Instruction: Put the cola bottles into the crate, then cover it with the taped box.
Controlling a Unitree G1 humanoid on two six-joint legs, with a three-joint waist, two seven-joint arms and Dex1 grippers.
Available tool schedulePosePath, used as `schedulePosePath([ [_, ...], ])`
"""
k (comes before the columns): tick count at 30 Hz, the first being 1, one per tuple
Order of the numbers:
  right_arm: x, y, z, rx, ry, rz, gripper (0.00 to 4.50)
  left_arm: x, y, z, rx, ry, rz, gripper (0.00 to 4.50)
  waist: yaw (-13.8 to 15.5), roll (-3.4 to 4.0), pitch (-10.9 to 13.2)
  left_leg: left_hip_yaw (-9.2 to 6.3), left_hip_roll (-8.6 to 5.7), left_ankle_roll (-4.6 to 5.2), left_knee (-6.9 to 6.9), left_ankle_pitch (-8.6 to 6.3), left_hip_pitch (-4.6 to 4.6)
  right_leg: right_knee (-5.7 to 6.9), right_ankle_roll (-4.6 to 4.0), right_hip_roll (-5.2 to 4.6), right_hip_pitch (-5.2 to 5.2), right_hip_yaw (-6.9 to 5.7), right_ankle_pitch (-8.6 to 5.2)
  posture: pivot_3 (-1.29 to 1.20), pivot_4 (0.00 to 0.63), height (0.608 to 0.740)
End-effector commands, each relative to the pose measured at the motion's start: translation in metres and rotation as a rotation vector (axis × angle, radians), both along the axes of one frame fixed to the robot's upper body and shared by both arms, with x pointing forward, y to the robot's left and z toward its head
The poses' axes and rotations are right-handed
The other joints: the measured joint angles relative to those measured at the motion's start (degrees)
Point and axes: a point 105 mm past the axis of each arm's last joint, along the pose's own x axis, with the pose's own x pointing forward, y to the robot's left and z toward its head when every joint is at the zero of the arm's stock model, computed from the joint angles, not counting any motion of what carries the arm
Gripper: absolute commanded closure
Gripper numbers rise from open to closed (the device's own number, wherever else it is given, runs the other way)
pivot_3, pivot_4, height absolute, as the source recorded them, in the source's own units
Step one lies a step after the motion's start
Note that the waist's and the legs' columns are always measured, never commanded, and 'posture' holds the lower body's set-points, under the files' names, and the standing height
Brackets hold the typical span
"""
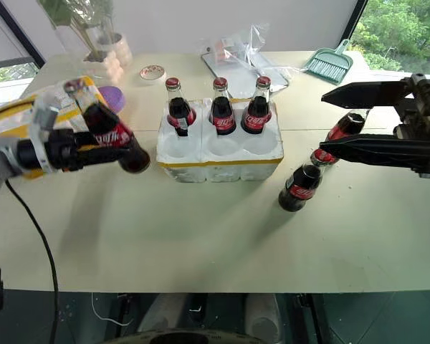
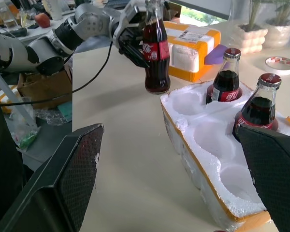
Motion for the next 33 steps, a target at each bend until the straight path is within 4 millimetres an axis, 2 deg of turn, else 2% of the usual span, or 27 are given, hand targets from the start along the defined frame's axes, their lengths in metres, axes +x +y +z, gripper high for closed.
schedulePosePath([
  [1,0.000,0.001,0.002,-0.012,-0.057,-0.017,0.00,-0.001,-0.020,0.034,-0.045,-0.078,-0.120,1.81,0.03,0.00,0.00,0.00,-0.01,0.01,0.01,0.00,0.00,0.00,0.01,0.01,0.02,-0.03,0.01,0.00,0.150,0.738],
  [3,0.000,0.001,0.000,-0.009,-0.061,-0.026,0.00,0.005,-0.031,0.041,-0.051,-0.102,-0.153,1.81,-0.03,-0.03,0.01,-0.01,-0.02,0.02,0.06,0.01,0.02,0.06,0.02,0.02,0.05,-0.05,0.01,0.00,0.150,0.738],
  [6,-0.001,0.002,-0.002,-0.004,-0.066,-0.039,0.00,0.020,-0.045,0.037,-0.033,-0.119,-0.173,1.81,-0.06,-0.04,0.02,0.01,-0.03,0.03,0.08,0.01,0.04,0.19,0.02,0.02,0.02,-0.04,0.01,0.00,0.150,0.738],
  [13,-0.006,-0.001,-0.004,0.013,-0.071,-0.087,0.00,0.049,-0.060,0.000,0.048,-0.101,-0.186,1.81,-0.08,-0.14,0.08,0.05,-0.03,0.04,0.08,0.02,0.02,0.33,0.02,0.00,-0.08,0.00,0.01,0.00,0.150,0.738],
  [20,-0.005,-0.002,-0.011,0.030,-0.062,-0.115,0.00,0.055,-0.066,-0.028,0.143,-0.139,-0.200,1.81,0.05,-0.22,0.12,0.03,-0.04,0.05,0.12,0.01,0.00,0.32,0.02,-0.04,-0.07,0.01,0.01,0.00,0.150,0.738],
  [26,0.004,-0.001,-0.019,0.027,-0.061,-0.136,0.00,0.061,-0.071,-0.038,0.141,-0.148,-0.162,1.81,-0.02,-0.22,0.12,0.03,-0.03,0.05,0.12,0.01,0.01,0.34,0.02,-0.03,-0.07,0.01,0.01,0.00,0.150,0.738],
  [28,0.008,-0.001,-0.020,0.032,-0.062,-0.143,0.00,0.059,-0.070,-0.039,0.134,-0.140,-0.155,0.79,-0.03,-0.21,0.12,0.03,-0.03,0.05,0.13,0.01,0.02,0.36,0.02,-0.03,-0.07,0.01,0.01,0.00,0.150,0.738],
  [30,0.011,-0.001,-0.020,0.035,-0.067,-0.149,0.00,0.058,-0.068,-0.038,0.130,-0.144,-0.147,0.03,-0.03,-0.21,0.11,0.03,-0.03,0.05,0.15,0.01,0.03,0.38,0.02,-0.02,-0.06,0.01,0.01,0.00,0.150,0.738],
  [33,0.015,-0.004,-0.019,0.037,-0.072,-0.163,0.00,0.054,-0.059,-0.025,0.104,-0.165,-0.122,0.03,-0.06,-0.21,0.11,0.03,-0.04,0.04,0.16,0.02,0.04,0.40,0.02,-0.01,-0.05,0.00,0.01,0.00,0.150,0.738],
])
